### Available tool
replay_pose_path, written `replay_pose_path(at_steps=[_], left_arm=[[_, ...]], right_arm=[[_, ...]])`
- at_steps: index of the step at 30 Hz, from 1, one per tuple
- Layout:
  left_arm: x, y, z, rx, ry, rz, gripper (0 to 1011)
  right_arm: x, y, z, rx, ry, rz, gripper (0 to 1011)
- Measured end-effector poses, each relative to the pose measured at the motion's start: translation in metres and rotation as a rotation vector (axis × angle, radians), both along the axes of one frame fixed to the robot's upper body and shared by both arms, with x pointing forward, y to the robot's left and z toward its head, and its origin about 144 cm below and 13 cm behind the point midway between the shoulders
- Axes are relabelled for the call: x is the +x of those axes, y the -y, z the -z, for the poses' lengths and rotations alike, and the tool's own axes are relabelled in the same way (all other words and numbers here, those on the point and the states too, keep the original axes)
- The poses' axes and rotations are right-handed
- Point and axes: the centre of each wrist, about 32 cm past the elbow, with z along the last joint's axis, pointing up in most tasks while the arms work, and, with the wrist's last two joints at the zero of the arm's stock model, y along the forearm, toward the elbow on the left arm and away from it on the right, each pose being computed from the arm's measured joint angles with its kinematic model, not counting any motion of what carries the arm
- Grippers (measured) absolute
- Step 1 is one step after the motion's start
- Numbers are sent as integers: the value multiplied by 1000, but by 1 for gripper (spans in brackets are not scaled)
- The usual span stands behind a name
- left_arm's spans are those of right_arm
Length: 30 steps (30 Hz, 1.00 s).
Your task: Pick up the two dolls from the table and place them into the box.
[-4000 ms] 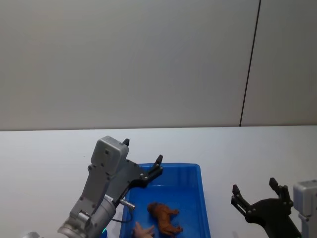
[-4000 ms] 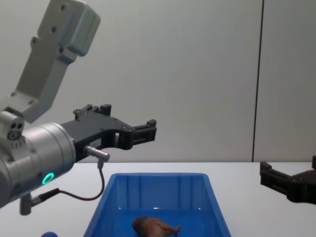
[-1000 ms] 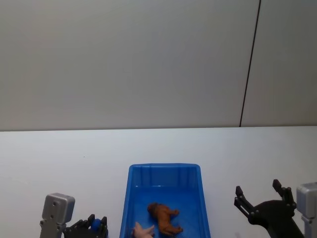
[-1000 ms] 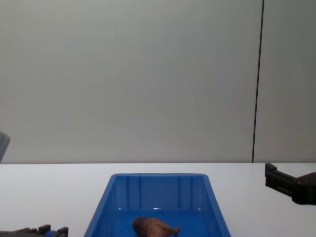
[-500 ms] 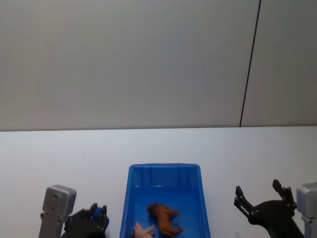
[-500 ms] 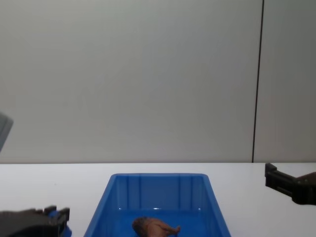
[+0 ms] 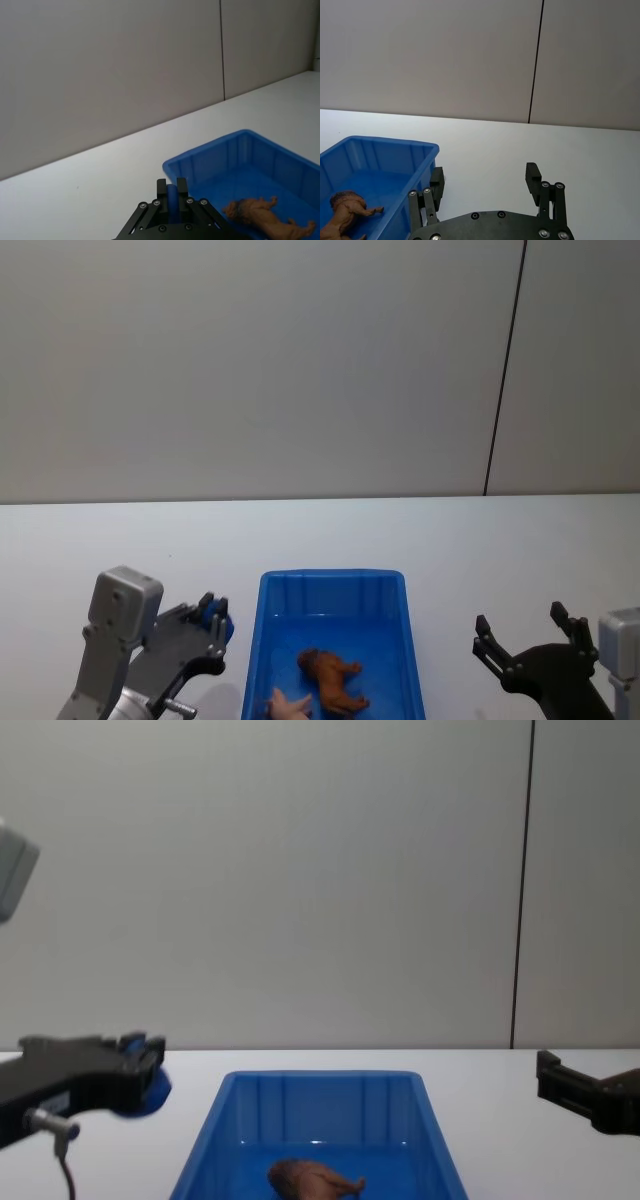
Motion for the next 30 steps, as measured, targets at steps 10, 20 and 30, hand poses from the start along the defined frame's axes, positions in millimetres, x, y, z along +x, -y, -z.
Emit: replay_pose_path(at_steps=[10,20,30], left_arm=[[10,4,-16,-7,73,113,91],[24,9,-25,-36,119,267,288],[39,17,-28,-76,138,419,599]], right_arm=[[0,0,0,0,0,0,1001],[0,0,0,0,0,0,1001],[0,0,0,0,0,0,1001]])
